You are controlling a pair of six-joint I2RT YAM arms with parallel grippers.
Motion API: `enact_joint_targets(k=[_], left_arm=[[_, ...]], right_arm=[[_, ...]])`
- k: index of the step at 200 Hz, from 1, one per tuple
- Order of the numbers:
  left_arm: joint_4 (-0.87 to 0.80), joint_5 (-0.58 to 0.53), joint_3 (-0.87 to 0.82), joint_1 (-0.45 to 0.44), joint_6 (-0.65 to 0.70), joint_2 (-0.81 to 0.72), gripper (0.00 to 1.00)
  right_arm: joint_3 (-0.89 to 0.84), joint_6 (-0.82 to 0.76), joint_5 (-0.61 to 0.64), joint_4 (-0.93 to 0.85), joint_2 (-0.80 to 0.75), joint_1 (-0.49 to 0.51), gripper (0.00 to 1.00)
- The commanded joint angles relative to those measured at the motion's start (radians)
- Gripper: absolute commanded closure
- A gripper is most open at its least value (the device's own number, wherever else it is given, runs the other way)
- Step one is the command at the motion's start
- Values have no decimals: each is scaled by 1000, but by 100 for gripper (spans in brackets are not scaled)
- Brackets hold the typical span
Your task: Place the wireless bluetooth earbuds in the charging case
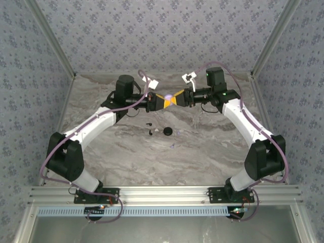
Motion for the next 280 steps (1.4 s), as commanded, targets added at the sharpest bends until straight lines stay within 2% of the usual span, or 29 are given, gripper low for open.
enact_joint_targets(k=[1,37,58,84,118,212,280], left_arm=[[-28,-30,27,-4,24,-8,83],[-76,-75,56,-4,71,1,83],[-39,-90,42,-4,122,-3,84],[75,-84,-27,-16,255,-22,87],[60,-73,-18,-23,339,-14,85],[30,-31,-21,-50,390,-21,83],[5,-35,-42,-59,414,-44,83]], right_arm=[[2,-23,64,-47,-57,10,65],[-9,-34,134,-72,-89,11,60],[-4,-52,180,-102,-104,12,58],[4,-81,204,-145,-109,15,54],[10,-112,233,-182,-110,26,52],[39,-124,280,-199,-85,37,50],[43,-61,407,-155,-87,34,50]])
